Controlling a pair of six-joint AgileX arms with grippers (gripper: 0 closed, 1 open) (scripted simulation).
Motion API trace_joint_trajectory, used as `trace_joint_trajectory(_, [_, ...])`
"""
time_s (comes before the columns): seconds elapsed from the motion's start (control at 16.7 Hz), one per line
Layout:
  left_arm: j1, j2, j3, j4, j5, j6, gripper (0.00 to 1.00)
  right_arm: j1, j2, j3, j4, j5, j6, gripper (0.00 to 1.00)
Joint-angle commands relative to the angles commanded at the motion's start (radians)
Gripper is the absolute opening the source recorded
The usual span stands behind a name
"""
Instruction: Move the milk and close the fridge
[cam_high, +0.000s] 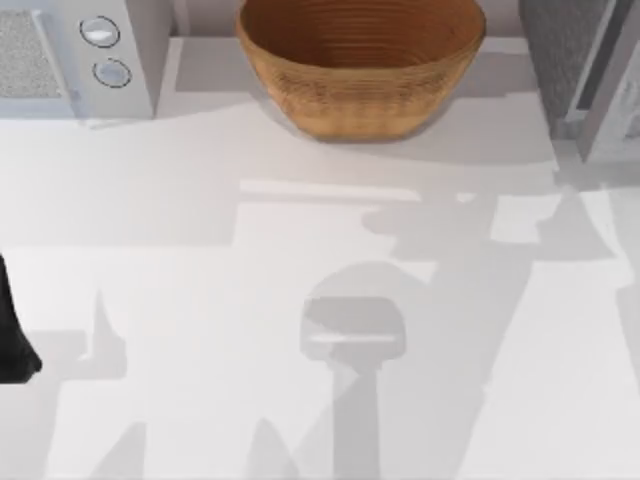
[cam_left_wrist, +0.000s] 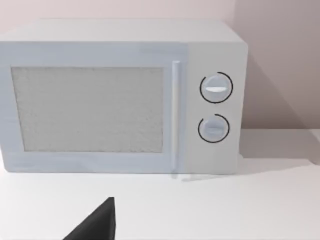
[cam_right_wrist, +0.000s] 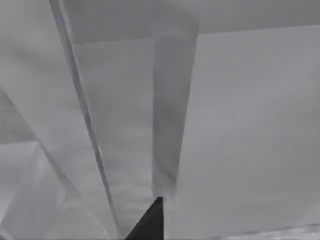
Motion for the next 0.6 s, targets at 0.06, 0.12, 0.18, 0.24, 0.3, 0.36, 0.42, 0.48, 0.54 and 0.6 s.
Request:
trace_joint_trajectory(0.06, [0.000, 0.000, 0.000, 0.000, 0.000, 0.000, 1.00, 0.008, -0.009, -0.004, 0.010, 0.010, 0.011, 1.00])
trace_joint_trajectory(0.12, [0.000, 0.000, 0.000, 0.000, 0.000, 0.000, 1.00, 0.009, -0.011, -0.005, 0.011, 0.011, 0.012, 1.00])
trace_joint_trajectory(0.18, [0.000, 0.000, 0.000, 0.000, 0.000, 0.000, 1.00, 0.009, -0.011, -0.005, 0.011, 0.011, 0.012, 1.00])
trace_joint_trajectory(0.24, [0.000, 0.000, 0.000, 0.000, 0.000, 0.000, 1.00, 0.009, -0.011, -0.005, 0.011, 0.011, 0.012, 1.00])
trace_joint_trajectory(0.3, [0.000, 0.000, 0.000, 0.000, 0.000, 0.000, 1.00, -0.007, -0.005, -0.009, 0.008, 0.016, 0.007, 1.00])
trace_joint_trajectory(0.36, [0.000, 0.000, 0.000, 0.000, 0.000, 0.000, 1.00, -0.007, -0.004, -0.006, 0.008, 0.016, 0.007, 1.00])
trace_joint_trajectory(0.42, [0.000, 0.000, 0.000, 0.000, 0.000, 0.000, 1.00, -0.007, 0.006, 0.007, 0.007, 0.017, 0.008, 1.00])
trace_joint_trajectory(0.48, [0.000, 0.000, 0.000, 0.000, 0.000, 0.000, 1.00, -0.008, 0.022, 0.031, 0.006, 0.017, 0.008, 1.00])
trace_joint_trajectory(0.54, [0.000, 0.000, 0.000, 0.000, 0.000, 0.000, 1.00, -0.008, 0.045, 0.064, 0.003, 0.018, 0.009, 1.00])
trace_joint_trajectory(0.6, [0.000, 0.000, 0.000, 0.000, 0.000, 0.000, 1.00, -0.009, 0.073, 0.105, -0.002, 0.019, 0.009, 1.00])
